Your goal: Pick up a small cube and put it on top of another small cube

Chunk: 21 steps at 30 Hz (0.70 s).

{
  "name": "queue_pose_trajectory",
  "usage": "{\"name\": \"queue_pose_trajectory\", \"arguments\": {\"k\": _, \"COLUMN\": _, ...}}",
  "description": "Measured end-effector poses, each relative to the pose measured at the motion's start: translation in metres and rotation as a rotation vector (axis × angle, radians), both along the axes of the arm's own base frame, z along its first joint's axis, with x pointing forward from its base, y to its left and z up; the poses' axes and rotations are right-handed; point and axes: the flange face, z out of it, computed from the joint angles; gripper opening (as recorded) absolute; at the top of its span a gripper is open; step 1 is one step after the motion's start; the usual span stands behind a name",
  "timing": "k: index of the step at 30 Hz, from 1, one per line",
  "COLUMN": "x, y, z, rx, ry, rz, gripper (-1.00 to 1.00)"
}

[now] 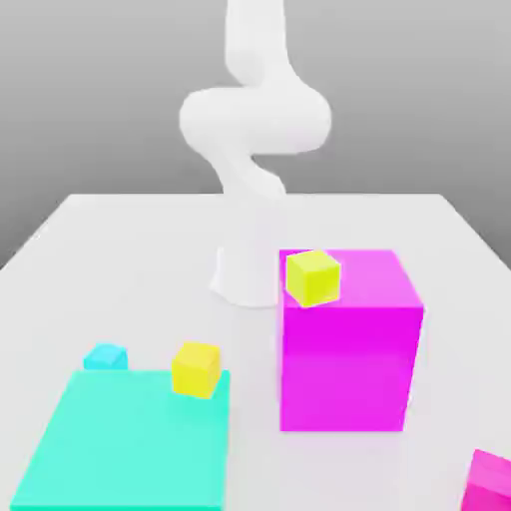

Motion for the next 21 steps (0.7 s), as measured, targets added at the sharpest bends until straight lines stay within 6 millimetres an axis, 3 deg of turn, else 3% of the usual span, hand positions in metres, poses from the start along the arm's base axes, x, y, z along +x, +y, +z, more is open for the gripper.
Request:
{"name": "queue_pose_trajectory", "arguments": {"k": 5, "x": 0.058, "y": 0.037, "z": -0.062, "rx": -0.063, "ry": 0.12, "rz": 0.154, "gripper": 0.0}}
{"name": "queue_pose_trajectory", "arguments": {"k": 11, "x": 0.108, "y": 0.09, "z": -0.148, "rx": -0.138, "ry": 0.254, "rz": 0.339, "gripper": 0.0}}
{"name": "queue_pose_trajectory", "arguments": {"k": 16, "x": 0.132, "y": 0.138, "z": -0.229, "rx": -0.204, "ry": 0.361, "rz": 0.498, "gripper": 0.0}}
{"name": "queue_pose_trajectory", "arguments": {"k": 21, "x": 0.136, "y": 0.191, "z": -0.315, "rx": -0.275, "ry": 0.464, "rz": 0.671, "gripper": 0.0}}
